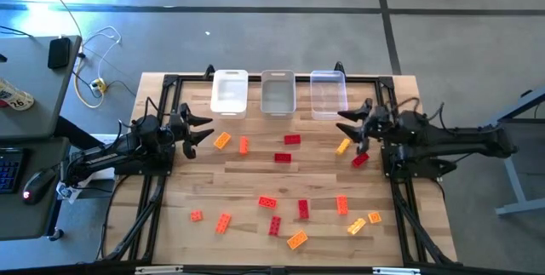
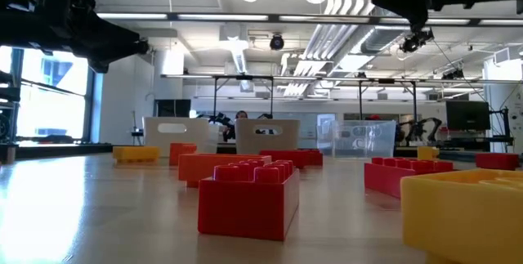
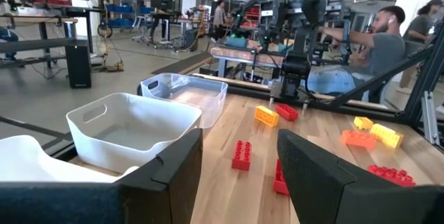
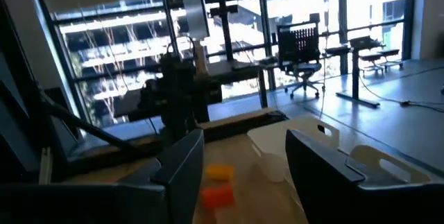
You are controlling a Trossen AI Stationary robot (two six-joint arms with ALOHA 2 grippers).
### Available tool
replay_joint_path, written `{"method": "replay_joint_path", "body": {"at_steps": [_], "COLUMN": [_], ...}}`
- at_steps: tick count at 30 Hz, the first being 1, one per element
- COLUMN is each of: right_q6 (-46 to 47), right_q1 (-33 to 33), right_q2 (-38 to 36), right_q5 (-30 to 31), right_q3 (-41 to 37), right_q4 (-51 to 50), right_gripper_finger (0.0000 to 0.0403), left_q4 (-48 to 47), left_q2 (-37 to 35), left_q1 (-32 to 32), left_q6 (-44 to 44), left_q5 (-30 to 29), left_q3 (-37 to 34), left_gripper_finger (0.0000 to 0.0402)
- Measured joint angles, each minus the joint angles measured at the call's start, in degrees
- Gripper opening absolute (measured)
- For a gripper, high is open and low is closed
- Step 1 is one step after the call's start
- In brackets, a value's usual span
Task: Sort & place blocks by color
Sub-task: Put the red game piece into the transparent bin
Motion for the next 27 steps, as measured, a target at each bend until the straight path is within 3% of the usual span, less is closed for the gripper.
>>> {"method": "replay_joint_path", "body": {"at_steps": [10,18,27], "right_q6": [-2.08,-1.49,-3.85], "right_q1": [0.02,0.01,0.90], "right_q2": [19.07,32.55,45.92], "right_q5": [-1.02,-6.56,-8.72], "right_q3": [14.80,24.01,32.99], "right_q4": [-11.12,-15.62,-20.87], "right_gripper_finger": [0.0191,0.0192,0.0237], "left_q4": [-0.50,-2.28,-2.60], "left_q2": [0.00,0.00,0.11], "left_q1": [0.00,-0.02,-0.01], "left_q6": [0.00,-0.46,-1.51], "left_q5": [0.02,-0.57,-1.09], "left_q3": [-0.02,0.00,-0.02], "left_gripper_finger": [0.0175,0.0175,0.0175]}}
